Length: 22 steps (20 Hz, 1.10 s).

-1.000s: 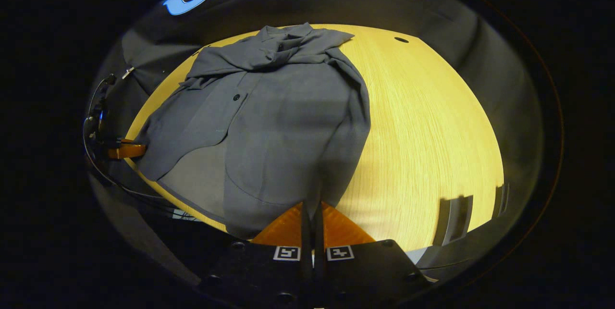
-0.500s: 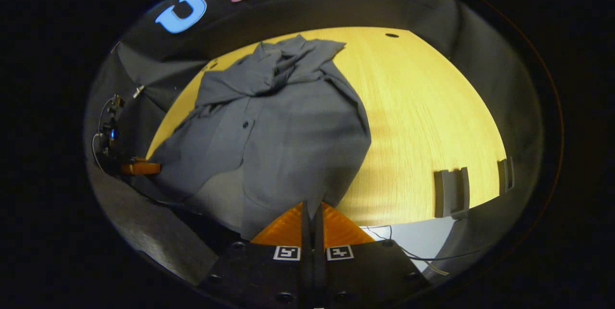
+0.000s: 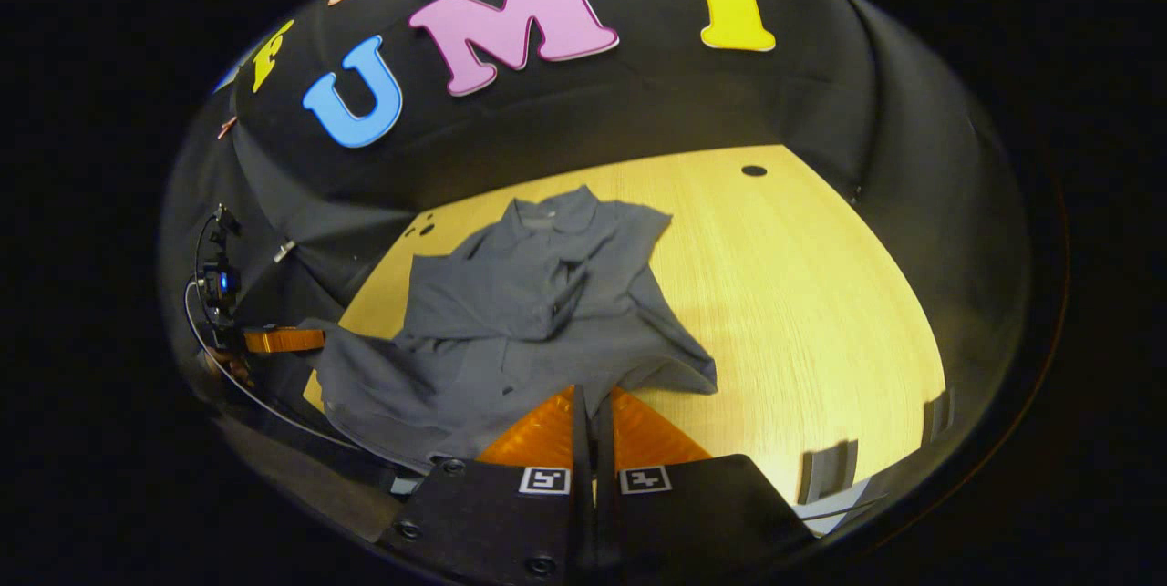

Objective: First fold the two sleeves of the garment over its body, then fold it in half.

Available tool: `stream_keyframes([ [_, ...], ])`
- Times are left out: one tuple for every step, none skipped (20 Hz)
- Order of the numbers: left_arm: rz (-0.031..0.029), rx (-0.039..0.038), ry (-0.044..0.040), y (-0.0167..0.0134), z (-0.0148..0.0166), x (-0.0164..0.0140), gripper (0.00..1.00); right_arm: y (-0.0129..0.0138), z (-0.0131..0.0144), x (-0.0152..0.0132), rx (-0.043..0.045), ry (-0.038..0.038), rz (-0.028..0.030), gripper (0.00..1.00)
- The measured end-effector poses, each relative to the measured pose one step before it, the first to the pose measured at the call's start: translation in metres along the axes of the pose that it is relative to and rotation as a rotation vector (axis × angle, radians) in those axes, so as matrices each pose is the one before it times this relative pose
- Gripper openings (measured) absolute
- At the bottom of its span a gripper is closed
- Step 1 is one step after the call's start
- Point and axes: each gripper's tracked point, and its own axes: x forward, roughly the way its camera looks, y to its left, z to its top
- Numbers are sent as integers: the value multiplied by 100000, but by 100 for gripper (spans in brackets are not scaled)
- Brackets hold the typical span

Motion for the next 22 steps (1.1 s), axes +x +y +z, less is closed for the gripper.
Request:
stream_keyframes([
  [245, -2098, -2545, 96, 1086, 158, 5, -143, 1296, 394, 527, -2723, 95, 5],
  [58, -1734, -2426, 46, 1012, 351, 6, -27, 1082, 397, 375, -2346, 272, 5],
  [33, -645, -1568, 109, 952, 552, 5, -170, 1078, 662, 615, -1946, -81, 5],
  [422, 350, -812, 317, 751, 506, 5, 268, 1835, 1079, 1054, -1867, 51, 5],
  [333, 1259, -462, 265, 745, 561, 5, -309, 389, 222, 1065, -2275, 28, 5],
  [126, 1439, -769, 122, 812, 702, 6, -117, 643, 824, 378, -1472, -100, 5],
  [-166, 1034, -654, 132, 812, 576, 6, -126, 761, 949, -928, -944, -330, 5],
  [-46, 610, -920, 152, 816, 615, 5, -203, 446, 688, -1368, -476, -539, 5],
  [311, 257, -671, 247, 764, 676, 5, 314, 1473, 1768, -864, -104, -173, 5],
  [584, -4, -515, 535, 639, 830, 2, -7, 599, 990, -613, -95, -326, 5],
  [727, -409, -589, 408, 697, 841, 6, -194, 474, 985, -209, 49, -343, 5],
  [660, -865, -501, 340, 535, 947, 6, -100, 432, 933, 159, -76, -180, 5],
  [397, -998, -518, 373, 557, 914, 6, -170, 477, 1055, 223, 111, -1, 5],
  [367, -741, -614, 350, 523, 1001, 5, -203, 402, 1020, 463, 66, -210, 5],
  [41, -444, -641, 346, 559, 940, 5, -50, 464, 1035, 843, 183, 327, 5],
  [231, -29, -691, 418, 423, 972, 5, -93, 351, 1092, 490, 72, -67, 5],
  [915, 431, -165, 569, 358, 862, 6, -111, 376, 1060, -257, -19, -18, 5],
  [1037, 451, 106, 529, 138, 866, 5, -229, 218, 1054, -1017, 323, -223, 5],
  [1190, 510, 32, 599, 252, 851, 5, -300, 158, 1056, -1217, 479, -364, 5],
  [820, 130, 100, 499, 41, 856, 5, -314, -127, 955, -772, 832, -316, 5],
  [665, -321, 161, 403, 37, 783, 5, -435, -125, 949, -352, 878, -389, 5],
  [775, -88, 713, 491, -163, 843, 5, -495, -201, 878, 3, 889, -398, 5],
])
